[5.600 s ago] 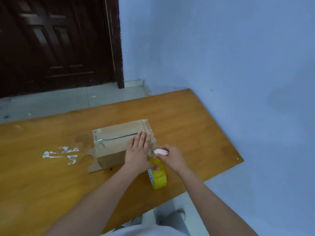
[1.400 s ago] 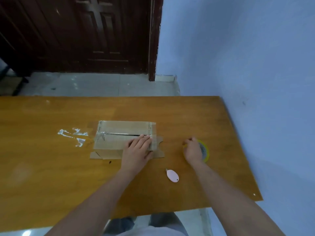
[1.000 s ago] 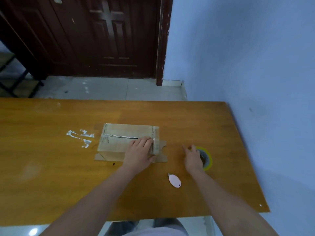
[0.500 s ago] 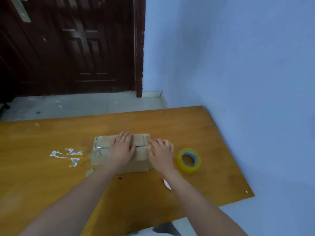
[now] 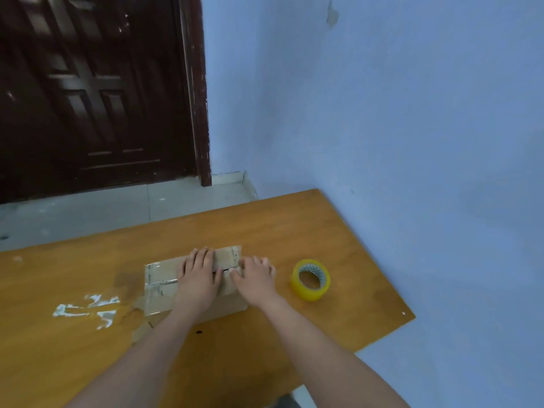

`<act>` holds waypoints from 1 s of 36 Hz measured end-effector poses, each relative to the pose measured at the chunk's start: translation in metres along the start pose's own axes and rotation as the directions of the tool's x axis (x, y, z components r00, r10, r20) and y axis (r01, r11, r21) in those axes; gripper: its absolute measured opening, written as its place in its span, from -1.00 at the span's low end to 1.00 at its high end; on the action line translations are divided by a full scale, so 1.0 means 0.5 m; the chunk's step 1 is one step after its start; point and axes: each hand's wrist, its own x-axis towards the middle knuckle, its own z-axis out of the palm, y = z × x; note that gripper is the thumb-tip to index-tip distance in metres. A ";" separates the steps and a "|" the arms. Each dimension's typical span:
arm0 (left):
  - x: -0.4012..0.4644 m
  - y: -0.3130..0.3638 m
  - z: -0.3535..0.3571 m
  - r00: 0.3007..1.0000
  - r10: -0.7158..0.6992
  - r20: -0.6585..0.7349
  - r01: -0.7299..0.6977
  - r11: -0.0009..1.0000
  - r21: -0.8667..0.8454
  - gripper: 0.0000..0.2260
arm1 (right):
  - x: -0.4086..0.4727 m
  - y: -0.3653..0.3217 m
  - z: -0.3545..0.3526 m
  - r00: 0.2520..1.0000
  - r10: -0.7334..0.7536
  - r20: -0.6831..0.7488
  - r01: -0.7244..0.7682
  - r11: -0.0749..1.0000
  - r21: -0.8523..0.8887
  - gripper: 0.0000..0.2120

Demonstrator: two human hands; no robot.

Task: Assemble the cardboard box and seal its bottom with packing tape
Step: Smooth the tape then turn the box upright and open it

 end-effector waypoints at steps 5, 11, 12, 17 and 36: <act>-0.001 0.003 -0.006 1.000 0.009 0.004 -0.009 1.000 0.002 -0.52 | 0.012 -0.019 -0.004 0.991 0.099 0.089 -0.109 0.988 0.111 -0.58; -0.006 0.006 -0.013 0.999 0.032 -0.014 -0.032 0.999 -0.021 -0.53 | 0.001 -0.015 -0.001 0.982 0.152 0.112 -0.172 0.964 0.203 -0.56; -0.007 0.007 -0.015 0.999 0.035 -0.011 -0.035 0.999 -0.018 -0.53 | -0.003 -0.011 -0.001 0.981 0.156 0.111 -0.177 0.959 0.222 -0.57; -0.008 0.005 -0.020 0.998 0.059 -0.003 -0.059 0.998 0.008 -0.52 | -0.022 0.010 0.005 0.982 0.141 0.123 -0.169 0.949 0.266 -0.57; 0.023 -0.052 -0.040 0.906 0.404 0.130 -0.404 0.914 -0.024 -0.52 | 0.030 0.090 -0.006 0.999 0.024 -0.033 -0.022 0.997 0.078 -0.60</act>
